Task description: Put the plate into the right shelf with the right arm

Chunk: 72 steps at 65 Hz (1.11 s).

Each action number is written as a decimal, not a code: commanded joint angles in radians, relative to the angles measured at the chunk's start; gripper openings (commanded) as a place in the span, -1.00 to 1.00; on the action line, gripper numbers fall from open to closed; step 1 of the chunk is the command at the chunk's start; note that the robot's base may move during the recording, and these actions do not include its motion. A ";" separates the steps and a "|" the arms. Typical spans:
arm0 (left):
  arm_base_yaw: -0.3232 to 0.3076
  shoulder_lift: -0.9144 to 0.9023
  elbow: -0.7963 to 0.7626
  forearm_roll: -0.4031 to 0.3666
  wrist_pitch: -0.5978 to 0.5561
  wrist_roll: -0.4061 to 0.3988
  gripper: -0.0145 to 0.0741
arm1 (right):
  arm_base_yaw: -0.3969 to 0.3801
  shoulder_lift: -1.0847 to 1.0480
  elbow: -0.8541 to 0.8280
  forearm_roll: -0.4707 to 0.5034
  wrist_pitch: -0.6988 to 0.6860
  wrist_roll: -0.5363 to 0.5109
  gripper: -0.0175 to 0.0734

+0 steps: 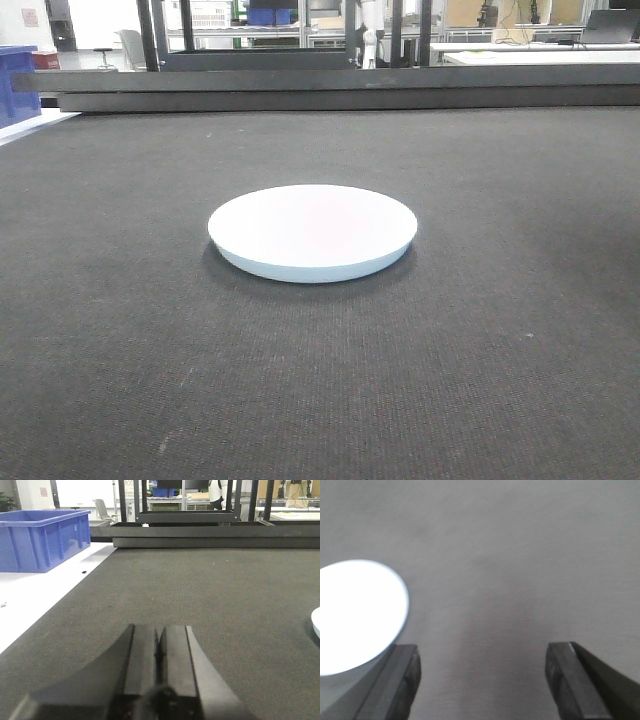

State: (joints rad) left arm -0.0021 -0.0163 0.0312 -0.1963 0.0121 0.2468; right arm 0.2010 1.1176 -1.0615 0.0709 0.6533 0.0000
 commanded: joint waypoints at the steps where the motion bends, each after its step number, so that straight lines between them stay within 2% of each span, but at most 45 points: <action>1: -0.007 -0.011 0.010 -0.002 -0.087 -0.002 -0.78 | 0.077 0.122 -0.166 -0.009 0.053 0.031 0.75; 14: -0.007 -0.011 0.010 -0.002 -0.087 -0.002 -0.78 | 0.239 0.419 -0.439 -0.071 0.234 0.155 0.75; 23: -0.007 -0.011 0.010 -0.002 -0.087 -0.002 -0.78 | 0.286 0.587 -0.569 -0.098 0.328 0.228 0.75; 30: -0.007 -0.011 0.010 -0.002 -0.087 -0.002 -0.78 | 0.301 0.681 -0.614 -0.108 0.354 0.259 0.75; 43: -0.007 -0.011 0.010 -0.002 -0.087 -0.002 -0.78 | 0.304 0.760 -0.613 -0.126 0.291 0.310 0.75; 72: -0.007 -0.011 0.010 -0.002 -0.087 -0.002 -0.78 | 0.302 0.872 -0.611 -0.134 0.244 0.325 0.74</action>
State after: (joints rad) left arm -0.0021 -0.0163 0.0312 -0.1963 0.0121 0.2468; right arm 0.5062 2.0298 -1.6395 -0.0433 0.9324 0.3237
